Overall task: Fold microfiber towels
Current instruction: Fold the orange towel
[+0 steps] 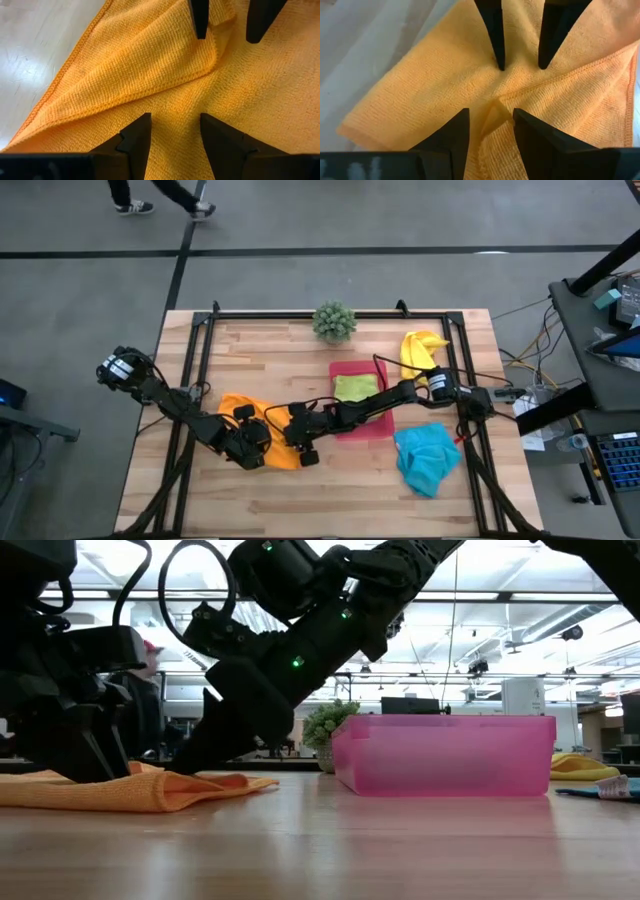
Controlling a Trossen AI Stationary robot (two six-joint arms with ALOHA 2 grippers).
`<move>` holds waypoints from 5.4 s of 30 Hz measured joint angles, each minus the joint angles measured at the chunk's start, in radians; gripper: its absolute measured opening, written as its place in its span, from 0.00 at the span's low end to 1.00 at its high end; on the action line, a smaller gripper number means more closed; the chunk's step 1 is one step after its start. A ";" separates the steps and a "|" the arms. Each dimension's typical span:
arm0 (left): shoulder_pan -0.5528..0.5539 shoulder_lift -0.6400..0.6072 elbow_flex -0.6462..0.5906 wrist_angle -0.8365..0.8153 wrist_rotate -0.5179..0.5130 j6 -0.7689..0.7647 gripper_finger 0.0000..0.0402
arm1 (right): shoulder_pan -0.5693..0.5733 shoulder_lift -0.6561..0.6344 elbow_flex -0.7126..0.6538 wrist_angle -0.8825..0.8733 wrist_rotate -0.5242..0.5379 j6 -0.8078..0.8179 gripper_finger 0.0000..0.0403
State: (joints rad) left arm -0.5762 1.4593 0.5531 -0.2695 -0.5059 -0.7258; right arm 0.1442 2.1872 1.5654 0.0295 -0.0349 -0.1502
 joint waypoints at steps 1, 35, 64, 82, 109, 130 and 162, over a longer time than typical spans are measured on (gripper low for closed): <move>0.000 0.000 0.000 0.000 0.000 0.000 0.39 | 0.001 0.000 0.000 0.002 0.000 0.000 0.36; 0.000 0.000 0.000 -0.001 -0.001 0.000 0.39 | -0.001 -0.083 0.012 -0.290 0.391 0.023 0.02; -0.001 -0.047 0.127 -0.012 0.045 0.082 0.39 | 0.008 -0.130 0.114 -0.614 0.429 0.172 0.38; -0.075 0.302 0.513 -0.051 0.132 0.106 0.35 | 0.175 -0.384 -0.074 -0.595 0.422 0.255 0.36; -0.086 0.451 0.551 -0.163 0.007 0.025 0.23 | 0.246 -0.358 -0.198 -0.293 0.428 0.228 0.35; -0.097 0.356 0.535 -0.201 0.003 0.026 0.00 | 0.246 -0.335 -0.255 -0.159 0.342 0.211 0.44; -0.260 0.206 0.542 -0.178 -0.024 -0.028 0.00 | 0.245 -0.092 -0.101 -0.141 0.585 -0.157 0.10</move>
State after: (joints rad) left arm -0.8362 1.6653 1.0948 -0.4471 -0.5300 -0.7537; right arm 0.3897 2.0951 1.4639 -0.1119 0.5503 -0.3073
